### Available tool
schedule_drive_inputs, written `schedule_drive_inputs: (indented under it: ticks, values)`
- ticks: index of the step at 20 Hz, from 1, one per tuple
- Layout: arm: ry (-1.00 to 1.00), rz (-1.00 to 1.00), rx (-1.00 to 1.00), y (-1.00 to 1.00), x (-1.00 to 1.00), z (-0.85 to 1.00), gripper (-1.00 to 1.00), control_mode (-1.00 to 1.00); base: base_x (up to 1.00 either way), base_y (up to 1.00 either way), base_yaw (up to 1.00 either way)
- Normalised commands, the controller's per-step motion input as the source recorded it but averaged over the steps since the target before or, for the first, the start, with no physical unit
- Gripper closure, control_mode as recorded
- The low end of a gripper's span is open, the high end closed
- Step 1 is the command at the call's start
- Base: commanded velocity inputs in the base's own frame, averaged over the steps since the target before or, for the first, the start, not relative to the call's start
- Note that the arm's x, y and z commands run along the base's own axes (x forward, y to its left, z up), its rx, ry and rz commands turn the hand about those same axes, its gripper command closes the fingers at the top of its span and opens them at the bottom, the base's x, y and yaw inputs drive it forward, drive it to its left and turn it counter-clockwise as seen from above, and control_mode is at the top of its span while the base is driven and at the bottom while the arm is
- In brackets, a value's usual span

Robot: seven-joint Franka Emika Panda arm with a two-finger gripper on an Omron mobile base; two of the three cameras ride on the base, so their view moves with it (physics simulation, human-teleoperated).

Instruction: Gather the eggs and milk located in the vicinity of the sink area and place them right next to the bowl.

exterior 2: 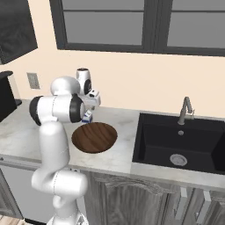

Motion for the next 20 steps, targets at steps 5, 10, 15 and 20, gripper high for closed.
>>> schedule_drive_inputs:
  ticks: [5, 10, 15, 20]
  values:
    - [0.04, 0.00, 0.00, 0.00, -0.06, -0.06, -1.00, -1.00, 0.00, 0.00, 0.00]
    - [0.01, 0.00, 0.00, 0.00, -0.06, -0.14, -1.00, -1.00, 0.00, 0.00, 0.00]
    - [0.01, 0.00, 0.00, 0.00, -0.01, -0.28, -1.00, -1.00, 0.00, 0.00, 0.00]
    - [0.02, 0.00, 0.00, 0.06, -0.09, -0.29, -1.00, -1.00, 0.00, 0.00, 0.00]
